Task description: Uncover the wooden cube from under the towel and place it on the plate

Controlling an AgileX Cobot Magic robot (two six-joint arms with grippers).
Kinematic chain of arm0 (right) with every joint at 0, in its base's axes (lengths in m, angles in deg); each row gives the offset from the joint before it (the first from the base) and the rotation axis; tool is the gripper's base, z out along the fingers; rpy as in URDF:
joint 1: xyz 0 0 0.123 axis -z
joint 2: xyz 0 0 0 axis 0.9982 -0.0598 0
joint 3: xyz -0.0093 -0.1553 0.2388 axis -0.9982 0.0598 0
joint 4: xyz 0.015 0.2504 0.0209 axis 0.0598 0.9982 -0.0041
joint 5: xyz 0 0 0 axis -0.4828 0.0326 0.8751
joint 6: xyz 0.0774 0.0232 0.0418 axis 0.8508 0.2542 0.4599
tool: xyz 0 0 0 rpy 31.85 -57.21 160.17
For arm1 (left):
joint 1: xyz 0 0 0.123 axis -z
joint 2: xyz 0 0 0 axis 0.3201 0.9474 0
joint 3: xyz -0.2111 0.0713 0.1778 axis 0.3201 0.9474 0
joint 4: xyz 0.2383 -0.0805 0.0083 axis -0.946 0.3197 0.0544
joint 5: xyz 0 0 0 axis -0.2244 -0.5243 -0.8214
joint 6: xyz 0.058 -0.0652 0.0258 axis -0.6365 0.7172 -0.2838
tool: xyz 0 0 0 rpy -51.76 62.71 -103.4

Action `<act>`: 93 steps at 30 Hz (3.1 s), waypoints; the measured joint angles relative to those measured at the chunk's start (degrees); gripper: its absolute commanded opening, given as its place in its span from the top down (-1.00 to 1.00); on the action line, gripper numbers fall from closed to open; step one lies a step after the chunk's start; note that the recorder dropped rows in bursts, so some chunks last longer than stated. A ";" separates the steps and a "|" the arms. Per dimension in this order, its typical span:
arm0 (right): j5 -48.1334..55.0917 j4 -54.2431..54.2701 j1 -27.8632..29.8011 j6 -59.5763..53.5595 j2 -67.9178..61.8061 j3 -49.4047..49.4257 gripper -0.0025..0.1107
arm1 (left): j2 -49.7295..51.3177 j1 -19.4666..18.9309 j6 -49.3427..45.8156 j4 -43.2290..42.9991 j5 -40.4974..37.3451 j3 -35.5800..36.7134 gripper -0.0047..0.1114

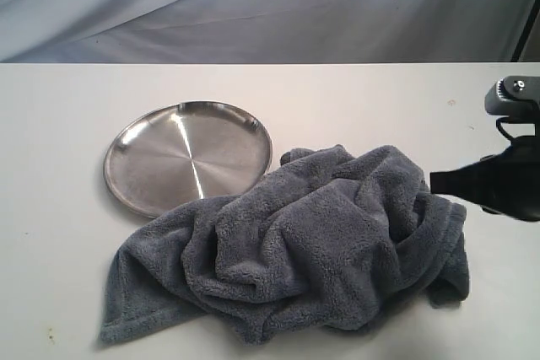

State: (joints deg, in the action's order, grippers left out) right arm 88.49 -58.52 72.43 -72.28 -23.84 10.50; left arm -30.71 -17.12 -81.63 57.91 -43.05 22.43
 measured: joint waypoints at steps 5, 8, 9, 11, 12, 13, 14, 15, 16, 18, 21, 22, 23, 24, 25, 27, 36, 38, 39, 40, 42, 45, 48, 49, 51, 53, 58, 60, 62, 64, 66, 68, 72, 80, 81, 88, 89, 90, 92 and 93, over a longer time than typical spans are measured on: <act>2.26 0.26 0.83 -1.47 -10.14 -10.09 0.96 | 0.00 0.00 0.00 0.00 0.00 0.00 0.89; 7.28 0.26 -2.84 -2.82 -18.86 -20.13 0.96 | 0.00 0.00 0.00 0.00 0.00 0.00 0.89; 8.54 0.26 -4.00 -3.70 -20.52 -22.31 0.96 | 0.00 0.00 0.00 0.00 0.00 0.00 0.89; 12.32 0.26 -7.64 -6.09 -24.89 -28.54 0.96 | 0.00 0.00 0.00 0.00 0.00 0.00 0.89; 13.76 0.26 -9.01 -6.44 -26.19 -30.53 0.96 | 0.00 0.00 0.00 0.00 0.00 0.00 0.89; 15.00 0.26 -10.40 -6.82 -27.16 -32.14 0.96 | 0.00 0.00 0.00 0.00 0.00 0.00 0.89; 16.55 0.37 -11.76 -7.13 -28.29 -34.03 0.96 | 0.00 0.00 0.00 0.00 0.00 0.00 0.89; 18.02 0.36 -13.20 -7.29 -29.27 -35.83 0.96 | 0.00 0.00 0.00 0.00 0.00 0.00 0.89; 19.28 0.36 -14.34 -7.29 -29.94 -37.14 0.96 | 0.00 0.00 0.00 0.00 0.00 0.00 0.89; 21.11 0.40 -17.33 -7.39 -31.08 -39.82 0.96 | 0.00 0.00 0.00 0.00 0.00 0.00 0.89; 21.76 0.94 -21.72 -7.65 -31.45 -41.44 0.96 | 0.00 0.00 0.00 0.00 0.00 0.00 0.89; 21.76 1.22 -22.99 -7.65 -31.45 -41.57 0.96 | 0.00 0.00 0.00 0.00 0.00 0.00 0.89; 21.76 1.48 -24.54 -7.65 -31.45 -41.70 0.96 | 0.00 0.00 0.00 0.00 0.00 0.00 0.89; 22.16 1.64 -26.07 -7.65 -31.45 -41.70 0.96 | 0.00 0.00 0.00 0.00 0.00 0.00 0.89; 22.68 1.68 -27.61 -7.65 -31.45 -41.70 0.96 | 0.00 0.00 0.00 0.00 0.00 0.00 0.89; 23.92 1.76 -30.63 -7.65 -31.45 -41.70 0.96 | 0.00 0.00 0.00 0.00 0.00 0.00 0.89; 21.30 2.77 -41.14 -6.13 -28.24 -32.07 0.96 | 0.00 0.00 0.00 0.00 0.00 0.00 0.89; 18.01 4.09 -41.82 -5.55 -25.50 -26.78 0.96 | 0.00 0.00 0.00 0.00 0.00 0.00 0.89; 16.87 4.70 -41.82 -5.28 -24.26 -24.59 0.96 | 0.00 0.00 0.00 0.00 0.00 0.00 0.89; 15.51 5.11 -41.82 -4.89 -22.63 -21.86 0.96 | 0.00 0.00 0.00 0.00 0.00 0.00 0.89; 13.64 5.46 -41.68 -4.21 -19.28 -16.53 0.96 | 0.00 0.00 0.00 0.00 0.00 0.00 0.89; 11.80 5.90 -39.85 -4.07 -14.48 -9.91 0.96 | 0.00 0.00 0.00 0.00 0.00 0.00 0.89; 10.75 5.90 -36.46 -4.07 -9.99 -4.68 0.96 | 0.00 0.00 0.00 0.00 0.00 0.00 0.89; 10.62 5.90 -34.92 -4.07 -8.58 -3.16 0.96 | 0.00 0.00 0.00 0.00 0.00 0.00 0.89; 10.82 5.64 -31.53 -4.07 -5.99 -0.63 0.96 | 0.00 0.00 0.00 0.00 0.00 0.00 0.89; 11.50 4.74 -28.18 -4.07 -3.72 1.07 0.96 | 0.00 0.00 0.00 0.00 0.00 0.00 0.89; 13.75 2.11 -18.49 -4.07 -0.42 1.84 0.96 | 0.00 0.00 0.00 0.00 0.00 0.00 0.89; 13.75 1.23 -14.48 -4.07 0.00 1.84 0.96 | 0.00 0.00 0.00 0.00 0.00 0.00 0.89; 13.62 0.78 -11.17 -4.07 0.00 1.84 0.96 | 0.00 0.00 0.00 0.00 0.00 0.00 0.89; 12.88 0.46 -8.19 -4.07 0.00 1.84 0.96 | 0.00 0.00 0.00 0.00 0.00 0.00 0.89; 11.15 0.46 -5.37 -3.93 0.00 1.84 0.96 | 0.00 0.00 0.00 0.00 0.00 0.00 0.89; 10.71 0.46 -3.19 -3.62 -0.21 0.65 0.96 | 0.00 0.00 0.00 0.00 0.00 0.00 0.89; 12.02 0.06 -1.83 -3.25 -4.11 -5.58 0.96 | 0.00 0.00 0.00 0.00 0.00 0.00 0.89; 20.70 -0.15 -1.99 -3.82 -19.55 -24.04 0.96 | 0.00 0.00 0.00 0.00 0.00 0.00 0.89; 22.11 -0.31 -2.43 -4.07 -21.54 -26.44 0.96 | 0.00 0.00 0.00 0.00 0.00 0.00 0.89; 26.52 -0.81 -9.76 -5.97 -30.69 -38.42 0.96 | 0.00 0.00 0.00 0.00 0.00 0.00 0.89; 26.66 -0.81 -11.19 -6.01 -31.44 -39.49 0.96 | 0.00 0.00 0.00 0.00 0.00 0.00 0.89; 26.81 -0.81 -12.66 -6.10 -32.52 -41.04 0.96 | 0.00 0.00 0.00 0.00 0.00 0.00 0.89; 26.93 -0.81 -15.34 -6.10 -34.01 -43.08 0.96 | 0.00 0.00 0.00 0.00 0.00 0.00 0.89; 26.93 -0.81 -17.15 -6.10 -34.69 -44.03 0.96 | 0.00 0.00 0.00 0.00 0.00 0.00 0.89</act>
State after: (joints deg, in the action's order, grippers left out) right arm 115.42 -59.33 55.28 -78.38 -58.54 -33.52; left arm -30.71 -17.12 -81.63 57.91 -43.05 22.43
